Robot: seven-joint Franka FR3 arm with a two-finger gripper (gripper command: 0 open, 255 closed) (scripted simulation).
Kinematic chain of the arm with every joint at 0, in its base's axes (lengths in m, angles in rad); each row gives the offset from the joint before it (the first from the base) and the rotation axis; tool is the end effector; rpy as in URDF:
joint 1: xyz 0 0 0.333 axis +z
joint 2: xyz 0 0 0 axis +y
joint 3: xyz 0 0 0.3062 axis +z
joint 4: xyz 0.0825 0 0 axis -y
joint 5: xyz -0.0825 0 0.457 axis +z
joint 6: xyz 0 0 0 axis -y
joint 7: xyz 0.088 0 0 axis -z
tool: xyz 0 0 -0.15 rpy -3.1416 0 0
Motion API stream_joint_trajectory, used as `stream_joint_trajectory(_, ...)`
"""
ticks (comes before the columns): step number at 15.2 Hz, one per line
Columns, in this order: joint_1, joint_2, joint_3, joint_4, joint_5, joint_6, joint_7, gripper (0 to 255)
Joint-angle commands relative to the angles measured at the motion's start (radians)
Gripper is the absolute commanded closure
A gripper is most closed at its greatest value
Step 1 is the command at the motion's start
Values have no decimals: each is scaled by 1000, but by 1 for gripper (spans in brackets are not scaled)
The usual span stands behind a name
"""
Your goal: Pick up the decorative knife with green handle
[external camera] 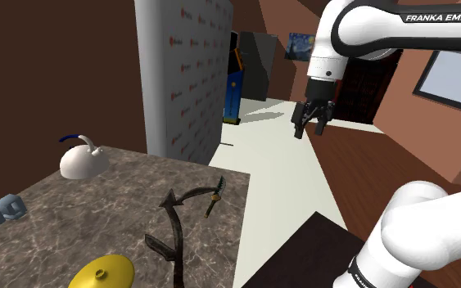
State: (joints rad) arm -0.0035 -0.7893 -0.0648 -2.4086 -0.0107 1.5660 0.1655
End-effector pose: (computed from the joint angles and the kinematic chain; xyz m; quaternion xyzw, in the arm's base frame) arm 0.3803 -0.0286 0.5123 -0.9938 0.1063 0.0281 0.0160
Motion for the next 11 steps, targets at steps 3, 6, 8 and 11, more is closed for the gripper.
stream_joint_trajectory(3,-1,29,11,-40,16,77,30,0)
stream_joint_trajectory(6,0,85,26,-90,39,196,74,0)
stream_joint_trajectory(8,1,131,36,-115,54,276,101,0)
stream_joint_trajectory(11,4,213,51,-141,76,398,140,0)
